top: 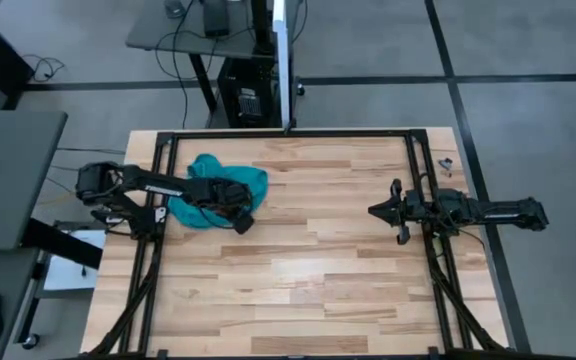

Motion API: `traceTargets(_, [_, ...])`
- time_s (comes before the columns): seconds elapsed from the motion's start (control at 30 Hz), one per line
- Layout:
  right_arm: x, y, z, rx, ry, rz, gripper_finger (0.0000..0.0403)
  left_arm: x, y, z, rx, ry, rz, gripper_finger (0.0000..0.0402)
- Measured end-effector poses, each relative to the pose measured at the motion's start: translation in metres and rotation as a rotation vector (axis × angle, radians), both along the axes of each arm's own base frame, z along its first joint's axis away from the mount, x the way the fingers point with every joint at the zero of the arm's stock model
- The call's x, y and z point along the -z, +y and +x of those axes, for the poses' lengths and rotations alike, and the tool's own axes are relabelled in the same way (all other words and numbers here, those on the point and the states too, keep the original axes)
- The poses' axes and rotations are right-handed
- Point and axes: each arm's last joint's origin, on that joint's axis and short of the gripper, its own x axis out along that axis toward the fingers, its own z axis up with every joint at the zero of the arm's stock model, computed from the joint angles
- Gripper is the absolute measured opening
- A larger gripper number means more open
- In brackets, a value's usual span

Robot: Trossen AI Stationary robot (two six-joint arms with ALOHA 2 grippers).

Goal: Roll towel
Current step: Fold the blue towel

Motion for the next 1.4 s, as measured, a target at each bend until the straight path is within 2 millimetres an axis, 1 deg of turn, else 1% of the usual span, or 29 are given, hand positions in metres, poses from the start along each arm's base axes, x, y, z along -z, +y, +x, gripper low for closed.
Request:
traceTargets(0.13, [0.0, 0.0, 0.0, 0.0, 0.0, 0.0, 0.0027, 0.006, -0.013, 0.024, -0.011, -0.182, -0.062, 0.0002])
traceTargets(0.23, [0.0, 0.0, 0.0, 0.0, 0.0, 0.0, 0.0027, 0.021, -0.028, 0.043, -0.034, -0.261, -0.114, 0.0001])
traceTargets(0.33, [0.0, 0.0, 0.0, 0.0, 0.0, 0.0, 0.0027, 0.032, -0.047, 0.063, -0.016, -0.303, -0.206, 0.0001])
traceTargets(0.4, [0.0, 0.0, 0.0, 0.0, 0.0, 0.0, 0.0027, 0.032, -0.063, 0.079, 0.033, -0.351, -0.237, 0.0001])
traceTargets(0.53, [0.0, 0.0, 0.0, 0.0, 0.0, 0.0, 0.0027, 0.023, -0.092, 0.118, 0.172, -0.48, -0.239, 0.0001])
traceTargets(0.6, [0.0, 0.0, 0.0, 0.0, 0.0, 0.0, 0.0027, 0.008, -0.104, 0.14, 0.299, -0.529, -0.245, 0.0001])
traceTargets(0.67, [0.0, 0.0, 0.0, 0.0, 0.0, 0.0, 0.0027, -0.011, -0.109, 0.152, 0.402, -0.494, -0.259, 0.0001])
traceTargets(0.73, [0.0, 0.0, 0.0, 0.0, 0.0, 0.0, 0.0027, -0.029, -0.111, 0.158, 0.434, -0.393, -0.252, 0.0001])
traceTargets(0.8, [0.0, 0.0, 0.0, 0.0, 0.0, 0.0, 0.0027, -0.051, -0.11, 0.157, 0.459, -0.261, -0.216, 0.0001])
traceTargets(0.87, [0.0, 0.0, 0.0, 0.0, 0.0, 0.0, 0.0027, -0.079, -0.108, 0.156, 0.473, -0.184, -0.14, 0.0001])
traceTargets(0.93, [0.0, 0.0, 0.0, 0.0, 0.0, 0.0, 0.0027, -0.106, -0.108, 0.146, 0.457, -0.094, -0.023, 0.0001])
traceTargets(0.97, [0.0, 0.0, 0.0, 0.0, 0.0, 0.0, 0.0027, -0.117, -0.106, 0.141, 0.437, -0.061, 0.031, 0.0001])
traceTargets(1.03, [0.0, 0.0, 0.0, 0.0, 0.0, 0.0, 0.0027, -0.13, -0.103, 0.132, 0.404, -0.009, 0.117, 0.0001])
traceTargets(1.17, [0.0, 0.0, 0.0, 0.001, 0.001, -0.014, 0.0027, -0.141, -0.095, 0.11, 0.37, 0.059, 0.136, 0.0001])
traceTargets(1.23, [0.0, 0.0, 0.0, 0.004, 0.002, -0.09, 0.0027, -0.142, -0.09, 0.096, 0.352, 0.097, 0.127, 0.0001])
traceTargets(1.27, [-0.001, 0.0, 0.0, 0.006, -0.004, -0.091, 0.0027, -0.139, -0.088, 0.089, 0.346, 0.112, 0.115, 0.0001])
traceTargets(1.33, [-0.003, 0.0, 0.0, 0.001, -0.036, 0.011, 0.0027, -0.132, -0.082, 0.078, 0.334, 0.117, 0.073, 0.0001])
traceTargets(1.4, [-0.008, 0.0, 0.0, -0.012, -0.094, 0.172, 0.0027, -0.125, -0.075, 0.064, 0.311, 0.094, 0.026, 0.0001])
